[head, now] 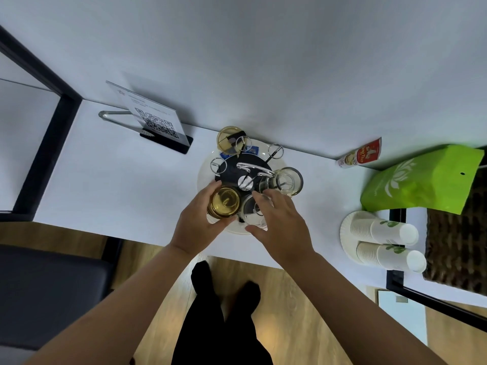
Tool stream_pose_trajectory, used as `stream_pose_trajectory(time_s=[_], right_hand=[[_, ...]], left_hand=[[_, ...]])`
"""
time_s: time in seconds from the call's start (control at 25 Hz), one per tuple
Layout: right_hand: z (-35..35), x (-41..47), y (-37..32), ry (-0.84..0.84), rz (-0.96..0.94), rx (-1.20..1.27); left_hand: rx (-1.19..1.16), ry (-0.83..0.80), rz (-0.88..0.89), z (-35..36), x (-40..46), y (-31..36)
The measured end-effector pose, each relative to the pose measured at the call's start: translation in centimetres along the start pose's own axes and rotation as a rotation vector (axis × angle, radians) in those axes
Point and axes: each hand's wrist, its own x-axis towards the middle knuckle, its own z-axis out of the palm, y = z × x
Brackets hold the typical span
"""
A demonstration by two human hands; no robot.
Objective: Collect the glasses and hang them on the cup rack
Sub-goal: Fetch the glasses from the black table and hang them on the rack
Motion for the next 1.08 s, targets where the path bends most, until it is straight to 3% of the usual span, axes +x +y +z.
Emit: stream_pose_trajectory(time_s=[0.72,1.08], right_hand=[[0.8,-0.8,0.0,-0.048,-0.023,0.037],[1.1,-1.7,1.3,0.053,-0.076,0.062]], left_hand=[[0.096,-0.060,0.064,-1.4,1.4,-0.5],[0.051,-0.052,0.072,-1.5,1.0,0.1]])
